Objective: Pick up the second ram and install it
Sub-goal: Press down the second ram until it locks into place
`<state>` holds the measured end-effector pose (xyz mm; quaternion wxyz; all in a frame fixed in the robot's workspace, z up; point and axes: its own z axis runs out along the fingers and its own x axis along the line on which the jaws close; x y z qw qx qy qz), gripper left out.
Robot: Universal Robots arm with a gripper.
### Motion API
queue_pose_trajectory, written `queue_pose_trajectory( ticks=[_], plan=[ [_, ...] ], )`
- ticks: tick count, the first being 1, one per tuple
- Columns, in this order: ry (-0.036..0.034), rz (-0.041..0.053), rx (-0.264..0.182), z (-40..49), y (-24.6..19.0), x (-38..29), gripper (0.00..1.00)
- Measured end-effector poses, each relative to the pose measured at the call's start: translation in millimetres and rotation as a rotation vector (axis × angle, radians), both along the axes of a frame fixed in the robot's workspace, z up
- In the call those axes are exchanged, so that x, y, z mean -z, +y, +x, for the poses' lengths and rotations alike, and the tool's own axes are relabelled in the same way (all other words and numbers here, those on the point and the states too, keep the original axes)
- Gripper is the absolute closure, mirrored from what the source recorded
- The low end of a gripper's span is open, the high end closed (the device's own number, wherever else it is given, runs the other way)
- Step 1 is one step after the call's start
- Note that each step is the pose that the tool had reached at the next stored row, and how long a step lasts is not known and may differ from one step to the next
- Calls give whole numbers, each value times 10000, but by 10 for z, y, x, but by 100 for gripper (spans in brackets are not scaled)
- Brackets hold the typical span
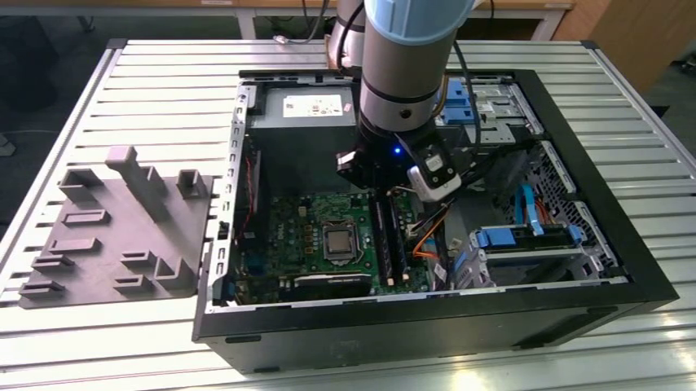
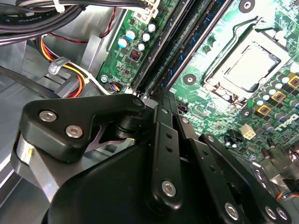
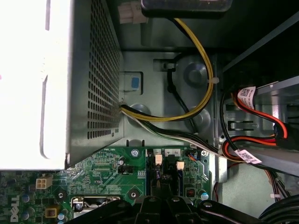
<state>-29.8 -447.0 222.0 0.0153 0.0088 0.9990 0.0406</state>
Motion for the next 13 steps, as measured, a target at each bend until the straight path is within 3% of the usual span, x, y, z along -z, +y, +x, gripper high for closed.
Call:
queue_pose_trajectory(
  ticks=[13],
  plan=[
    [-1,2,0,0,0,15,89]
  ],
)
